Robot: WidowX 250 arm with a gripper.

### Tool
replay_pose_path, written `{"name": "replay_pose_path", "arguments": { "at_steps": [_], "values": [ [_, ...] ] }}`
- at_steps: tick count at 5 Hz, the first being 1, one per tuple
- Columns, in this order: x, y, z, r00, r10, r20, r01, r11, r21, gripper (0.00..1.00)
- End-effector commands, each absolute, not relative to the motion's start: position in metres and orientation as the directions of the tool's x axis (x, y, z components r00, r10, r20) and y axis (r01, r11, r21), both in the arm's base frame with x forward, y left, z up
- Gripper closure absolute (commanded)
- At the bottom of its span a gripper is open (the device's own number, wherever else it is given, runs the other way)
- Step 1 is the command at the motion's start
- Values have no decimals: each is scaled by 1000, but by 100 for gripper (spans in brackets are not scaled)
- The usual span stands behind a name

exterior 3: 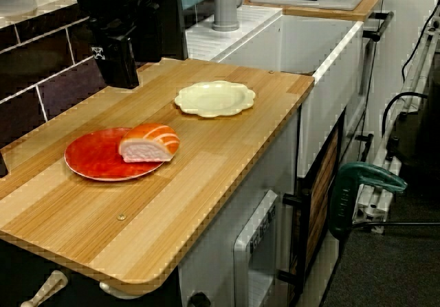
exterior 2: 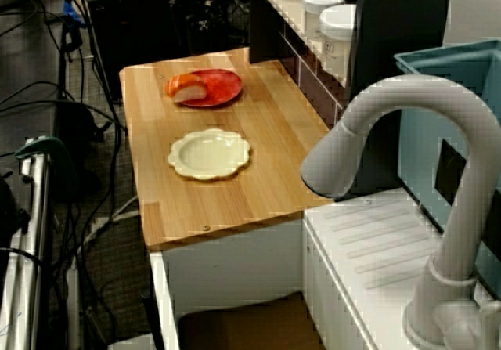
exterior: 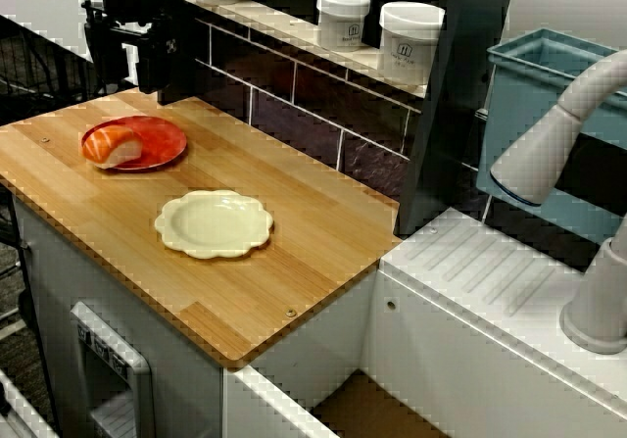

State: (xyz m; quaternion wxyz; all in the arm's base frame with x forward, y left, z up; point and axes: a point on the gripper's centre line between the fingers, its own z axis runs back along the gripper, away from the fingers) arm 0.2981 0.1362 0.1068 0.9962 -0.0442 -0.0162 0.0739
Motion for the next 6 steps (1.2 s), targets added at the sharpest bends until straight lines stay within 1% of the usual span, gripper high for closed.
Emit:
{"name": "replay_pose_path", "arguments": {
  "at_steps": [1,2,3,4,5,6],
  "values": [
    [293,148,120,989,138,57,-133,987,-88,0],
    [284,137,120,994,57,91,-53,997,-48,0],
    [276,148,107,995,67,70,-64,997,-37,0],
    [272,153,92,995,83,60,-82,996,-22,0],
    [274,157,79,995,92,43,-92,996,-1,0],
    [274,162,72,993,109,50,-109,994,-4,0]
  ]
}}
